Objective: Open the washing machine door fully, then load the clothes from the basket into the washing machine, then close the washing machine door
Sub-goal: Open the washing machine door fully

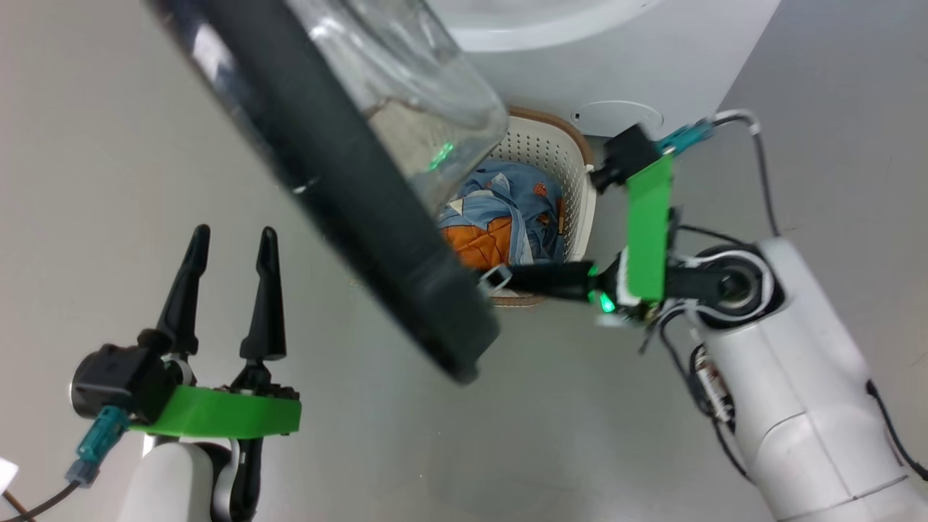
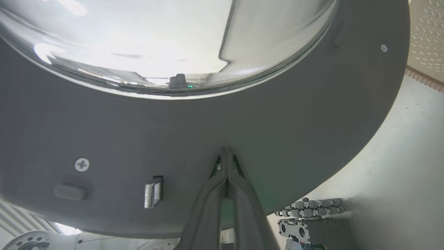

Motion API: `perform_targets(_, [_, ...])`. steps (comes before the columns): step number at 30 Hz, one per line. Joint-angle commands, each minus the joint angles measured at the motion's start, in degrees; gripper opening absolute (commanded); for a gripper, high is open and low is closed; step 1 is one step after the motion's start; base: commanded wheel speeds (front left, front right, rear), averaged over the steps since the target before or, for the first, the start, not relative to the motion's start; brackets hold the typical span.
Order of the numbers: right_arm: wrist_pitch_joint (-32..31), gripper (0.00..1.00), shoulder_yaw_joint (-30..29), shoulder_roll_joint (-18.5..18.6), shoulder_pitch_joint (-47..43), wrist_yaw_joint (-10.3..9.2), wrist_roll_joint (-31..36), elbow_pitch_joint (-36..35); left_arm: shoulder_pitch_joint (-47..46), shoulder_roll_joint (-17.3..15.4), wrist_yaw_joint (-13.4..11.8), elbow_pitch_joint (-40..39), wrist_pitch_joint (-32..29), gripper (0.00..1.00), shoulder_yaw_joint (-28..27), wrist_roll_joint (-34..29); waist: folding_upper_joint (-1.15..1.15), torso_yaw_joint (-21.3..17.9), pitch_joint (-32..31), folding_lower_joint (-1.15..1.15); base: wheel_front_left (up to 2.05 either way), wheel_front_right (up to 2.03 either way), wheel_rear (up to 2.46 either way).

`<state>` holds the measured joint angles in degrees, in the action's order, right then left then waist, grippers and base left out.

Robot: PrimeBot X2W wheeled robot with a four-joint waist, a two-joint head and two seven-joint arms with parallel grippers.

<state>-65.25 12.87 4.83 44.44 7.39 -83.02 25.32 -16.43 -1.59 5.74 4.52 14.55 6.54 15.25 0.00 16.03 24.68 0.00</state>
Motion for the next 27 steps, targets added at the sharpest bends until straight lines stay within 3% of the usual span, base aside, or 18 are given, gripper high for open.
perform_targets(1, [0.8, 0.0, 3.4, -1.9, -1.7, 0.1, -1.6, -1.8, 0.9, -1.3, -0.3, -1.1, 0.4, 1.0, -2.2, -0.7, 0.0, 0.0, -0.2, 0.0, 0.0, 0.0, 0.0])
perform_targets(8, [6.6, 0.0, 13.9, -1.9, -2.5, 0.1, -7.5, -1.5, 1.2, -1.3, -0.5, -0.9, 0.4, 1.0, -2.7, -0.7, 0.0, 0.2, -0.7, 0.0, 0.0, 0.0, 0.0])
perform_targets(13, [10.1, 0.0, 18.1, -1.9, -1.6, 0.1, -10.1, -0.4, 1.4, -1.3, -0.7, -0.8, 0.4, 1.0, -2.9, -0.6, 0.0, 0.2, -1.0, 0.0, 0.0, 0.0, 0.0])
perform_targets(27, [17.0, 0.0, 16.2, -0.5, -4.2, 0.1, -13.9, 2.3, 3.5, -1.3, -0.8, -0.1, 0.4, 1.0, -5.6, -1.4, 0.0, -2.8, -5.2, 0.0, 0.0, 0.0, 0.0])
